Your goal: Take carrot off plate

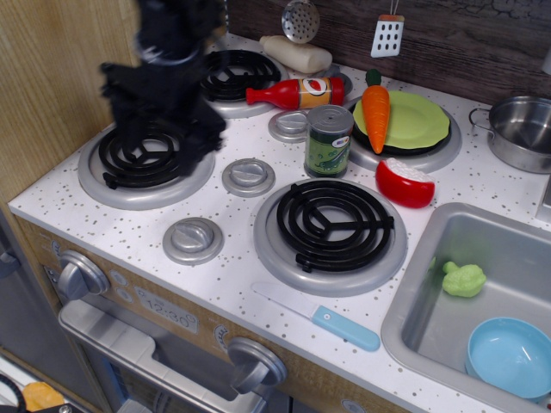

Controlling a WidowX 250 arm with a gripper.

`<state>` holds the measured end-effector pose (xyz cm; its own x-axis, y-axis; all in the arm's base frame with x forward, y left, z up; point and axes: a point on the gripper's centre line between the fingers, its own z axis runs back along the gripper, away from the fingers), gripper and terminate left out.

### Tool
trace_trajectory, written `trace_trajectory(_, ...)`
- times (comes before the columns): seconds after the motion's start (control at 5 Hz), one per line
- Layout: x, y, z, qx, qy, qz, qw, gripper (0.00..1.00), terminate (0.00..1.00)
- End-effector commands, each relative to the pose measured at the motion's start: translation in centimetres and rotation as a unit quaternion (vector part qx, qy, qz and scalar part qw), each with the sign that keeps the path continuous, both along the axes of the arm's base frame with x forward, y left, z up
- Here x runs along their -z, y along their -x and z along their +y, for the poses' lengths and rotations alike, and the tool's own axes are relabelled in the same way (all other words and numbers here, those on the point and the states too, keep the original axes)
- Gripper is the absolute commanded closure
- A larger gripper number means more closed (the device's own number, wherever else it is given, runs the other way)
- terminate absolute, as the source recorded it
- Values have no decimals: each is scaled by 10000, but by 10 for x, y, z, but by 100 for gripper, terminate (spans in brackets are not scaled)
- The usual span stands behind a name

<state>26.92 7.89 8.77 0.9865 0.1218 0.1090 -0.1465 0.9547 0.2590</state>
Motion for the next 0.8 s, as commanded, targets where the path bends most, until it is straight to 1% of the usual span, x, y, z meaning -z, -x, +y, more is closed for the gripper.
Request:
trace_trajectory(0.0, -50, -49, -37, -86, -31, -638, 9979, 0, 0)
trace_trajectory(0.2, -58, -75, -60, -138, 44, -940, 9955, 0, 0)
trace_trajectory(0.4, -56, -104, -79, -74, 294, -1431, 9892, 0, 0)
trace_trajectory(0.6, -52, -124, -87, 113, 430, -1660, 9851, 0, 0)
